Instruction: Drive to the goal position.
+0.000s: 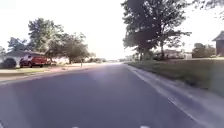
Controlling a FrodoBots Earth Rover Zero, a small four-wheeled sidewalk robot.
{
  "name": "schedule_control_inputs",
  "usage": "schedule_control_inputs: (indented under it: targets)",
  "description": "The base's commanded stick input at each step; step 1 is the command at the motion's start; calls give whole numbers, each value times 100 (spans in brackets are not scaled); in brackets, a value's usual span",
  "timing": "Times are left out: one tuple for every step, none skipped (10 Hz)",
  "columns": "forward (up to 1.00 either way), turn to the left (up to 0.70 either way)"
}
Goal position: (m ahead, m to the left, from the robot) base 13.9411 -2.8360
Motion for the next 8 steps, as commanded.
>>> schedule_control_inputs:
  targets:
    - [100, -9]
    - [100, -20]
    - [100, -28]
    - [100, -18]
    - [100, -19]
    - [100, -34]
    - [100, -36]
    - [100, -15]
